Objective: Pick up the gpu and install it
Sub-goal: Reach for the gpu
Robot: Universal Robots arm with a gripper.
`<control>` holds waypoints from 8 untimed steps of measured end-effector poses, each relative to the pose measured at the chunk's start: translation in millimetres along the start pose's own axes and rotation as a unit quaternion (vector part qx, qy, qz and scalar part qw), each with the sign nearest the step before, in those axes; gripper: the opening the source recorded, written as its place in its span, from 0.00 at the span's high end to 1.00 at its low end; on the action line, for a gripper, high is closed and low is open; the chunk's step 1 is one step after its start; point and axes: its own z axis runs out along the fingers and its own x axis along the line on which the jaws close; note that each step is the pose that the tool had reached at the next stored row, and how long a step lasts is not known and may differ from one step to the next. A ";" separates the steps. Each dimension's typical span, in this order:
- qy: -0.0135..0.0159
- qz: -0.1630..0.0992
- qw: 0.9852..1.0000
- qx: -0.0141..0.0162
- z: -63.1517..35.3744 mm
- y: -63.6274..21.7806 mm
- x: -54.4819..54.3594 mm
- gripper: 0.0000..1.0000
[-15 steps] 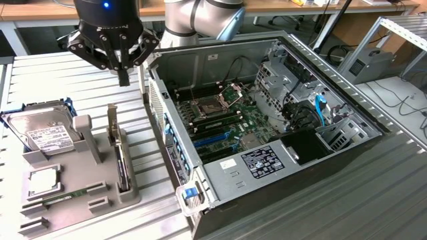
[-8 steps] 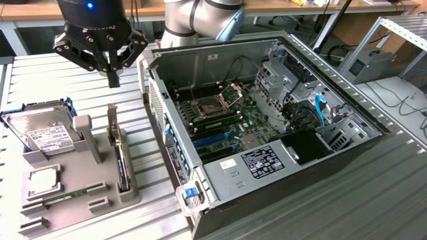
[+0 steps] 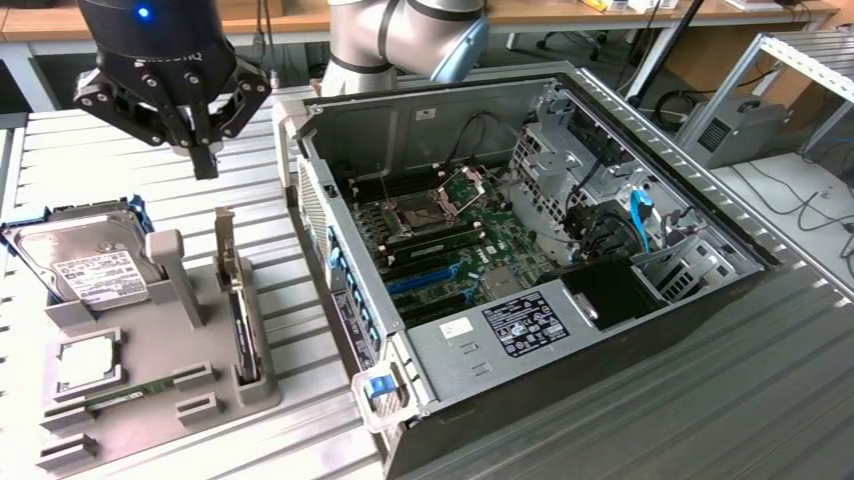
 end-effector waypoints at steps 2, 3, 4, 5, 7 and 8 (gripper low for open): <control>0.000 0.000 1.000 0.000 0.0 -0.3 6.0 0.89; 0.000 0.000 1.000 0.000 0.0 -0.4 6.8 0.89; 0.000 0.000 1.000 0.000 0.0 -0.4 7.0 0.89; 0.000 0.000 1.000 0.000 0.0 -0.4 7.0 0.89; 0.000 0.000 1.000 0.000 0.0 -0.4 7.0 0.89; 0.000 0.000 1.000 0.000 0.0 -0.4 7.0 0.89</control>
